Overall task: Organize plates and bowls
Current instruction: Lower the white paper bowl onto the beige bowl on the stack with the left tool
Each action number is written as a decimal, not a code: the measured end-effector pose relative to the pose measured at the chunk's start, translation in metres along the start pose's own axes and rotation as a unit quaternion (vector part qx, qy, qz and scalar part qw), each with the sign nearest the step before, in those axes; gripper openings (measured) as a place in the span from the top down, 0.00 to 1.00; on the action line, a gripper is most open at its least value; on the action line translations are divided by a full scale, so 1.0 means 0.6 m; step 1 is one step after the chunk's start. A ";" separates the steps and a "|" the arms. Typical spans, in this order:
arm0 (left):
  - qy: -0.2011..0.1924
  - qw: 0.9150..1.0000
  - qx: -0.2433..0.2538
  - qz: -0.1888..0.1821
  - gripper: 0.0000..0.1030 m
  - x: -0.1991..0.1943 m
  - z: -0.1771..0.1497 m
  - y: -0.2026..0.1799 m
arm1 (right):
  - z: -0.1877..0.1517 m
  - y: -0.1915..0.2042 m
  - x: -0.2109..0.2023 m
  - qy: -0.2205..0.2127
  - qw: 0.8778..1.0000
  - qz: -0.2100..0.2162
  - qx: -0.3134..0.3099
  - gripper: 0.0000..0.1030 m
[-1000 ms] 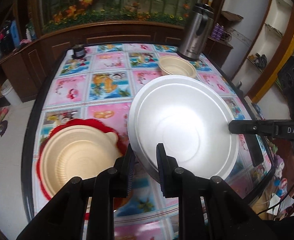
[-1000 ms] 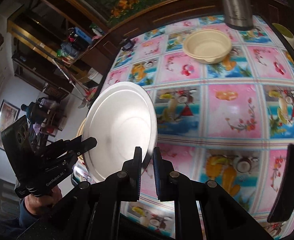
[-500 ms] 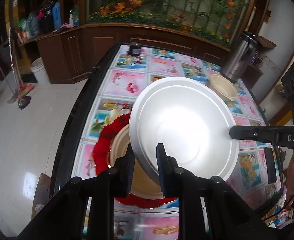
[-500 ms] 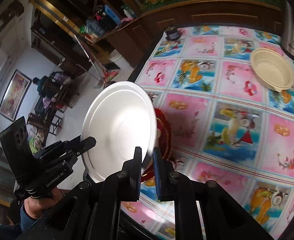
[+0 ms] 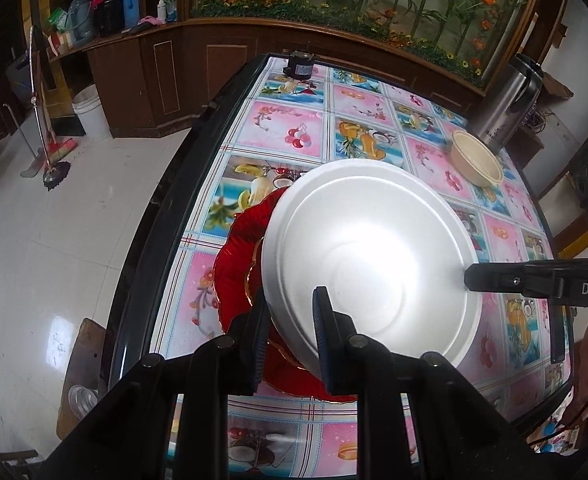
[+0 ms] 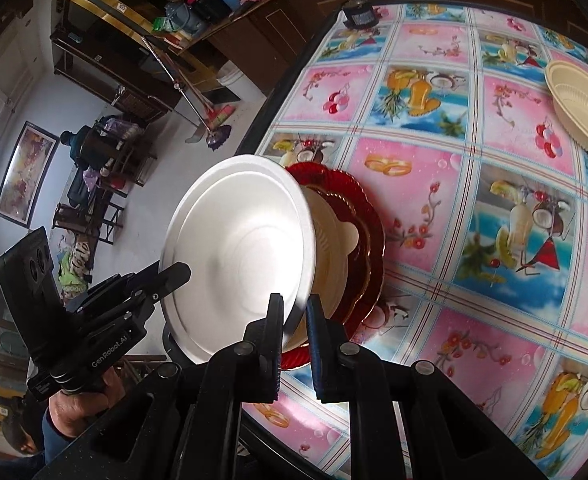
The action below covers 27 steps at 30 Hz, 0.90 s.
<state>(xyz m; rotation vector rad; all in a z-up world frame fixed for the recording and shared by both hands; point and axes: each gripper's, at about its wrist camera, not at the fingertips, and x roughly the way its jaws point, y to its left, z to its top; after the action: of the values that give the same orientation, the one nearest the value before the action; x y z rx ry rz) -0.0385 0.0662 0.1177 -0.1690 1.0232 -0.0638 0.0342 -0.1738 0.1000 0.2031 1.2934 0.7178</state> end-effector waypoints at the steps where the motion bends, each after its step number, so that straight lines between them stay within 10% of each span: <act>1: 0.000 1.000 0.000 0.001 0.81 0.000 -0.001 0.000 | 0.000 0.000 0.001 0.001 1.000 -0.001 0.000 0.87; 27: -0.003 1.000 0.006 0.017 0.81 0.012 -0.007 -0.005 | -0.006 -0.006 0.025 0.011 1.000 -0.006 0.008 0.85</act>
<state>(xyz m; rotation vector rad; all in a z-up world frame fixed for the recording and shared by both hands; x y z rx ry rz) -0.0383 0.0620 0.1103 -0.1416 1.0197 -0.0382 0.0339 -0.1686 0.0852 0.2005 1.3196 0.7008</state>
